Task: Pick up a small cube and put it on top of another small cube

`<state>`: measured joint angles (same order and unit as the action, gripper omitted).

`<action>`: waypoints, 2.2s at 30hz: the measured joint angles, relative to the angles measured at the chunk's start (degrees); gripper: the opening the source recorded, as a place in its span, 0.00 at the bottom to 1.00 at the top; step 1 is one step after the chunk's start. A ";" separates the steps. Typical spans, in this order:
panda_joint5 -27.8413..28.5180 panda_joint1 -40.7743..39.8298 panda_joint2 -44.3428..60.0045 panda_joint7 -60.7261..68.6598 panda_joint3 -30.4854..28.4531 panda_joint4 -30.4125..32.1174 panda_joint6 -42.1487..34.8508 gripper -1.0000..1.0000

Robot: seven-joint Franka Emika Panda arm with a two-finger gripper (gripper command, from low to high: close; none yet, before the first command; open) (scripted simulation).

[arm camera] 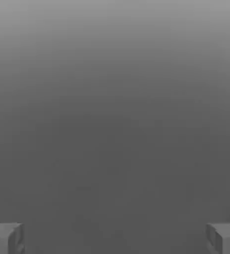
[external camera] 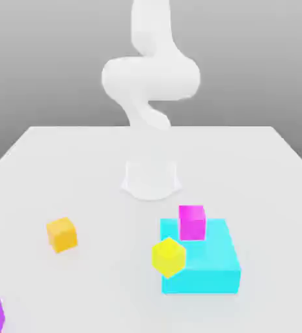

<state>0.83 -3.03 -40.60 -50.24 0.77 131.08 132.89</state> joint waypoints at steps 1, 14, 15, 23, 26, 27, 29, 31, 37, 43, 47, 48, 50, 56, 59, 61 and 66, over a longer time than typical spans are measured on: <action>0.39 -1.26 2.26 -1.92 0.30 -0.30 0.48 0.50; 5.16 -13.15 29.50 -25.07 0.40 -3.95 6.17 0.50; 5.33 -13.73 31.57 -26.71 0.06 -4.23 6.61 0.50; 3.86 -19.06 48.03 -37.82 -2.62 -6.38 10.35 0.50; 1.78 -20.25 54.15 -40.95 -3.77 -7.17 11.79 0.50; 0.90 -20.77 56.18 -41.86 -4.10 -7.43 12.27 0.50; -1.10 -21.91 60.23 -43.53 -4.61 -7.97 13.20 0.50; -3.17 -23.16 64.28 -44.89 -4.80 -8.55 14.30 0.50; -4.89 -24.34 73.74 -44.92 -4.06 -10.42 20.85 0.00; -4.93 -24.34 73.55 -44.92 -4.08 -10.38 20.78 0.00; -4.09 -23.78 66.43 -45.55 -4.54 -8.71 15.33 0.00; -3.78 -23.06 64.39 -45.93 -4.13 -7.53 14.49 0.00; -3.18 -21.14 60.29 -46.76 -3.06 -4.72 13.19 0.00; -2.34 -15.73 48.09 -48.89 1.46 4.39 10.02 0.00; -2.76 -11.57 42.06 -49.47 3.70 9.01 8.57 0.00; -3.27 -8.82 38.07 -49.71 4.46 12.11 7.65 0.00; -5.23 -4.95 28.10 -49.83 7.47 19.89 5.45 0.00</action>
<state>-4.40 -7.97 -12.50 -100.07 8.25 150.98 138.34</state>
